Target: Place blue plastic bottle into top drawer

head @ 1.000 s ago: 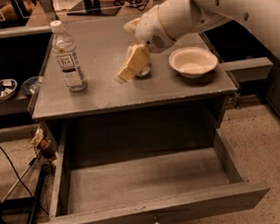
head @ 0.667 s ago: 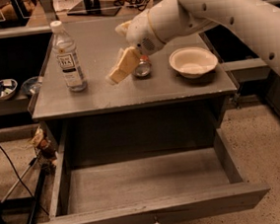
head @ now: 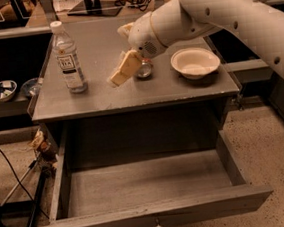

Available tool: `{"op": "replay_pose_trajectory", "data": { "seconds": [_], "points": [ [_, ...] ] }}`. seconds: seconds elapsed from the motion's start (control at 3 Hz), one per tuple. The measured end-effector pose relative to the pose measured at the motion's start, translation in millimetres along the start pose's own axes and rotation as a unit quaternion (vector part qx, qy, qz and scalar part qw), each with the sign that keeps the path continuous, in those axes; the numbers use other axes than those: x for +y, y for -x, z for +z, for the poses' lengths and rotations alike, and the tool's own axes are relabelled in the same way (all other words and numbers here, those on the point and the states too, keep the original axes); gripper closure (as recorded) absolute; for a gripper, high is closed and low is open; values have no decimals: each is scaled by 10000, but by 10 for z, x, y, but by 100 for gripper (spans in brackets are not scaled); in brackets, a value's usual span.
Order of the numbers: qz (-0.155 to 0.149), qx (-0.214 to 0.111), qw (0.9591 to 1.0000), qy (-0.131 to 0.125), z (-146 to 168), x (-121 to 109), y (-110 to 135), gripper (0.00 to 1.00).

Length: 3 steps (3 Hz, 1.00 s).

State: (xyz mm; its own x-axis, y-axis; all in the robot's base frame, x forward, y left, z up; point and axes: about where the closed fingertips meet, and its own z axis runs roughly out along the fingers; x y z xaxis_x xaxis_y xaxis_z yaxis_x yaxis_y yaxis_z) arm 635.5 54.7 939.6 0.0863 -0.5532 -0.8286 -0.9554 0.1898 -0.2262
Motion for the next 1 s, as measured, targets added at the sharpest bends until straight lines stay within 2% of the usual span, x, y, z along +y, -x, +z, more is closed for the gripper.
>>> {"op": "replay_pose_trajectory", "data": {
  "seconds": [0.33, 1.0],
  "points": [
    [-168, -371, 9990, 193, 571, -204, 165, 0],
    [-149, -464, 9986, 217, 633, -198, 159, 0]
  ]
}}
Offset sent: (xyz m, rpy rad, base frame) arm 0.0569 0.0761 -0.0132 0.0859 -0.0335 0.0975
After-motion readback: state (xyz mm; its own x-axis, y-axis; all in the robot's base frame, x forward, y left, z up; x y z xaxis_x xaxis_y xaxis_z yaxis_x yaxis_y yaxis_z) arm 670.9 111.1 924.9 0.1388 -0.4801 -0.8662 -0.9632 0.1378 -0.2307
